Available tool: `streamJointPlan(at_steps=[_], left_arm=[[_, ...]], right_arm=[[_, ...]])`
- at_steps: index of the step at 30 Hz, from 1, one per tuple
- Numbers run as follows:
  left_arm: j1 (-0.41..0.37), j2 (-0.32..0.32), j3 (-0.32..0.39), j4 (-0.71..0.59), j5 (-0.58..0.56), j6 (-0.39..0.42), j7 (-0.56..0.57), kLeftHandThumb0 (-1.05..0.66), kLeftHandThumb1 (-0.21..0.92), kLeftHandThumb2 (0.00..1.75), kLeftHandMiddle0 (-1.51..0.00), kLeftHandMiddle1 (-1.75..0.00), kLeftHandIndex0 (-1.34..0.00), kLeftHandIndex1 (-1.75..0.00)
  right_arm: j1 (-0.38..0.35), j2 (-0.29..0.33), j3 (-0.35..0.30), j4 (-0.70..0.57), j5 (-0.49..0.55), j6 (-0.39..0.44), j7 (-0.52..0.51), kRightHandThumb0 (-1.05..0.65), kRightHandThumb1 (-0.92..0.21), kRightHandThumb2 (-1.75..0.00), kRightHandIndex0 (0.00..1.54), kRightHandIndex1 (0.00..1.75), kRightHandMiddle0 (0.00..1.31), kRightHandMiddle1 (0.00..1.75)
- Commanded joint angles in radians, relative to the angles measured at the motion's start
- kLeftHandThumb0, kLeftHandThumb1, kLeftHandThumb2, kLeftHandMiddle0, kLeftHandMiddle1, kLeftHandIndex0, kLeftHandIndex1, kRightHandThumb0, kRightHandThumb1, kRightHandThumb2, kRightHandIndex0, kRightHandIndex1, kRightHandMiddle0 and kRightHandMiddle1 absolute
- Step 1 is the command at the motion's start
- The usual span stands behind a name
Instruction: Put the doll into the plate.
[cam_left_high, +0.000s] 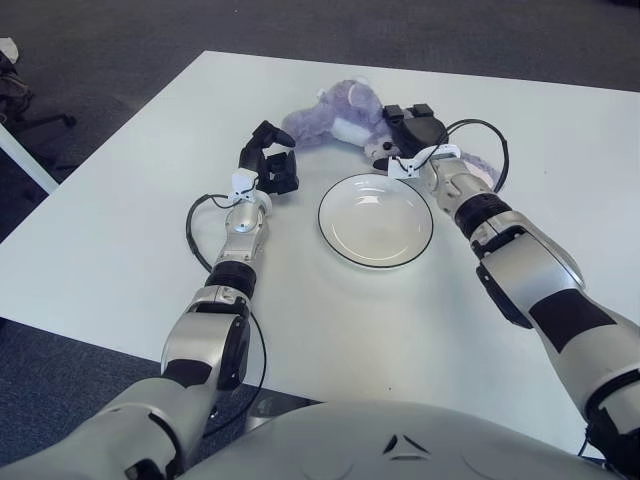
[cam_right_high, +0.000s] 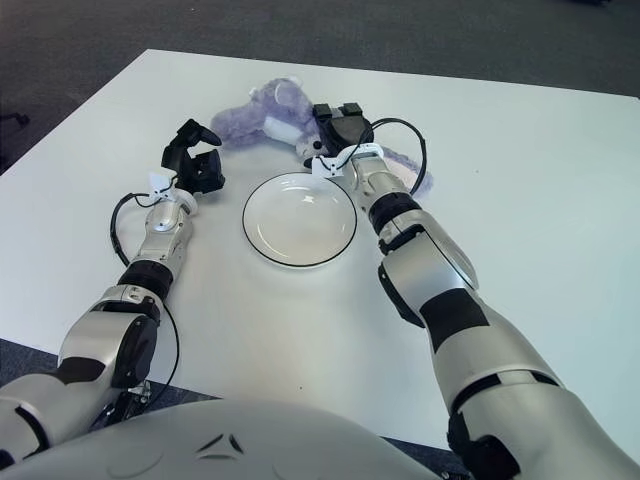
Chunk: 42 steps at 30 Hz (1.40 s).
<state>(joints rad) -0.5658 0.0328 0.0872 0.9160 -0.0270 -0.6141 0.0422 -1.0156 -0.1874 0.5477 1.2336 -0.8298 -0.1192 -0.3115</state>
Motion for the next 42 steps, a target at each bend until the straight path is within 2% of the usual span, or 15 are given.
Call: streamJointPlan(at_steps=[1,13,14,15,17,18,19,21,24,26,28,29,31,37,42], left_arm=[[0.154,-0.019,-0.008,0.073,0.018,-0.018,-0.003,-0.44,0.44,1.16,-1.24,-1.75,-0.51,-1.75],[0.155,-0.023,-0.003,0.07,0.01,-0.015,-0.005,-0.44,0.43,1.17,-1.24,-1.75,-0.52,-1.75],[0.155,-0.023,-0.002,0.07,0.009,-0.016,-0.005,-0.44,0.43,1.17,-1.24,-1.75,-0.52,-1.75],[0.155,-0.023,-0.003,0.069,0.009,-0.015,-0.006,-0.44,0.43,1.17,-1.24,-1.75,-0.52,-1.75],[0.155,-0.024,-0.003,0.067,0.009,-0.015,-0.007,-0.44,0.43,1.17,-1.24,-1.75,-0.52,-1.75],[0.155,-0.024,-0.003,0.067,0.009,-0.014,-0.006,-0.44,0.43,1.17,-1.24,-1.75,-0.52,-1.75],[0.155,-0.024,-0.003,0.067,0.009,-0.013,-0.006,-0.44,0.43,1.17,-1.24,-1.75,-0.52,-1.75],[0.155,-0.024,-0.003,0.067,0.01,-0.012,-0.006,-0.44,0.43,1.17,-1.24,-1.75,-0.52,-1.75],[0.154,-0.025,-0.002,0.066,0.011,-0.011,-0.005,-0.44,0.43,1.18,-1.24,-1.75,-0.52,-1.75],[0.155,-0.025,-0.002,0.064,0.011,-0.01,-0.004,-0.44,0.43,1.18,-1.24,-1.75,-0.52,-1.75],[0.155,-0.025,-0.002,0.062,0.011,-0.009,-0.004,-0.44,0.43,1.18,-1.24,-1.75,-0.52,-1.75],[0.155,-0.025,-0.002,0.061,0.011,-0.009,-0.004,-0.44,0.43,1.18,-1.24,-1.75,-0.52,-1.75],[0.155,-0.025,-0.002,0.061,0.011,-0.009,-0.004,-0.44,0.43,1.18,-1.24,-1.75,-0.52,-1.75],[0.155,-0.025,-0.003,0.06,0.012,-0.009,-0.007,-0.44,0.43,1.18,-1.24,-1.75,-0.52,-1.75],[0.155,-0.024,-0.004,0.061,0.015,-0.01,-0.005,-0.44,0.43,1.18,-1.24,-1.75,-0.52,-1.75]], right_arm=[[0.057,0.007,0.004,0.06,0.02,0.033,0.015,-0.77,-0.87,-0.54,0.0,0.67,0.0,0.8],[0.073,0.011,0.004,0.082,0.04,0.046,-0.026,-0.68,-0.75,-0.72,0.0,0.88,0.0,0.96],[0.075,0.011,0.004,0.084,0.04,0.047,-0.031,-0.67,-0.73,-0.74,0.0,0.99,0.0,1.01],[0.088,0.008,0.004,0.093,0.039,0.049,-0.047,-0.66,-0.72,-0.75,0.0,1.03,0.0,1.03],[0.105,0.005,0.005,0.106,0.037,0.053,-0.07,-0.57,-0.6,-0.91,0.0,1.34,0.0,1.31],[0.106,0.007,0.005,0.107,0.036,0.06,-0.083,-0.53,-0.57,-0.95,0.0,1.4,0.01,1.39],[0.104,0.008,0.005,0.107,0.036,0.064,-0.09,-0.48,-0.59,-0.94,0.0,1.51,0.14,1.52],[0.102,0.01,0.005,0.107,0.036,0.067,-0.098,-0.42,-0.61,-0.93,0.0,1.63,0.27,1.65],[0.107,0.015,0.0,0.108,0.041,0.076,-0.128,-0.4,-0.59,-0.96,0.0,1.69,0.35,1.71],[0.11,0.017,-0.003,0.107,0.044,0.08,-0.144,-0.41,-0.51,-1.07,0.01,1.72,0.43,1.73],[0.115,0.019,-0.014,0.104,0.056,0.07,-0.167,-0.42,-0.49,-1.1,0.02,1.73,0.45,1.74],[0.117,0.02,-0.019,0.103,0.061,0.066,-0.176,-0.26,-0.38,-1.2,0.24,1.64,0.54,1.74],[0.121,0.021,-0.027,0.103,0.069,0.058,-0.191,-0.11,-0.19,-1.38,0.55,1.5,0.68,1.74],[0.131,0.021,-0.04,0.102,0.09,0.034,-0.228,-0.01,0.03,-1.58,0.86,1.37,0.82,1.75],[0.138,0.019,-0.048,0.103,0.096,0.017,-0.258,0.0,0.12,-1.67,0.98,1.32,0.86,1.75]])
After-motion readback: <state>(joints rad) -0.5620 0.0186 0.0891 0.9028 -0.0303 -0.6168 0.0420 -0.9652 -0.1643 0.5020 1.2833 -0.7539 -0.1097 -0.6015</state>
